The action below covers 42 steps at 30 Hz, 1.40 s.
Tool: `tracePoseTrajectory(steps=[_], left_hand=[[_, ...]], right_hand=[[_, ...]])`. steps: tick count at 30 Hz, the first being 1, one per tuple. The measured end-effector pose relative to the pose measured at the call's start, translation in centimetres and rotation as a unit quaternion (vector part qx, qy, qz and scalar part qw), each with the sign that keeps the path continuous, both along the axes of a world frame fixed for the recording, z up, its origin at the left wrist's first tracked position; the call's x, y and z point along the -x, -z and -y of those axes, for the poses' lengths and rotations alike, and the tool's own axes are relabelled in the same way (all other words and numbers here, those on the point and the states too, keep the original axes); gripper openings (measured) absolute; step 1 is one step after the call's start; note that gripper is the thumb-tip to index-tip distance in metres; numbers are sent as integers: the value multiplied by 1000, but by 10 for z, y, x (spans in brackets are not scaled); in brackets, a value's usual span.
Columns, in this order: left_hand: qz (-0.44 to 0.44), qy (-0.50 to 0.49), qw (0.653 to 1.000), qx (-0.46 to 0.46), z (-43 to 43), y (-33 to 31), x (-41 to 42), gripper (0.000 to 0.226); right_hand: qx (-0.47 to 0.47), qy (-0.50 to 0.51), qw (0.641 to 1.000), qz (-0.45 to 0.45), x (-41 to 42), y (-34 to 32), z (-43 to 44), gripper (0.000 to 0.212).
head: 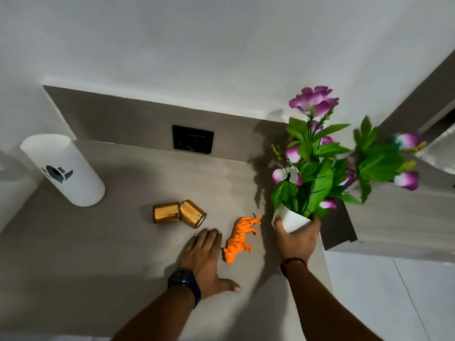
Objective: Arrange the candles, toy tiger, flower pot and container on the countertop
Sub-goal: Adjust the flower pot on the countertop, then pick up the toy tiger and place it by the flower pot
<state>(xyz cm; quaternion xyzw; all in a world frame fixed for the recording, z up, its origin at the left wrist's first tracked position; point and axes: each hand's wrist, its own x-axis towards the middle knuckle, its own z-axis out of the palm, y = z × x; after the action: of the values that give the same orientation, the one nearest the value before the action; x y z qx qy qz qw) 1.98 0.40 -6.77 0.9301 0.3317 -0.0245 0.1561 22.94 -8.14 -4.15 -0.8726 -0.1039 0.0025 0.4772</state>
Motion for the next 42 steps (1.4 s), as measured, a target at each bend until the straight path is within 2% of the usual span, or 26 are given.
tracePoseTrajectory(steps=[6, 10, 17, 22, 28, 29, 31, 33, 35, 37, 40, 42], left_hand=[[9, -3, 1000, 1, -3, 4, -3, 144], [18, -2, 1000, -9, -3, 6, -4, 143], [14, 3, 1000, -14, -3, 8, -4, 141], [14, 6, 1000, -18, -3, 7, -4, 140], [0, 14, 1000, -12, -4, 5, -5, 141], [-4, 17, 1000, -9, -4, 4, -5, 141], [-10, 22, 1000, -10, -5, 3, -5, 140], [-13, 23, 1000, -14, -4, 1, -5, 139], [-15, 23, 1000, -14, -3, -1, -5, 140], [-15, 17, 1000, -8, -2, -1, -6, 141], [-17, 10, 1000, -7, -1, -1, -6, 142], [-15, 10, 1000, -10, 0, 1, -6, 141]], right_hand=[[-78, -62, 995, 15, -14, 9, -15, 108], [-79, -32, 996, -19, -16, 14, -21, 117], [-52, 14, 998, -37, -22, 24, -29, 109], [-69, 22, 996, -48, -20, 25, -30, 106], [-40, -8, 995, -90, -9, 16, -19, 135], [-40, 2, 995, -93, -3, 13, -17, 135], [-6, 62, 995, -78, 15, 4, -15, 115], [26, 115, 993, -18, 39, -1, -16, 77], [29, 63, 998, 6, 60, -4, -19, 47], [71, -37, 996, -47, 74, -6, -25, 42], [184, -152, 966, -103, 81, -7, -36, 59], [234, -190, 947, -112, 79, -5, -41, 61]])
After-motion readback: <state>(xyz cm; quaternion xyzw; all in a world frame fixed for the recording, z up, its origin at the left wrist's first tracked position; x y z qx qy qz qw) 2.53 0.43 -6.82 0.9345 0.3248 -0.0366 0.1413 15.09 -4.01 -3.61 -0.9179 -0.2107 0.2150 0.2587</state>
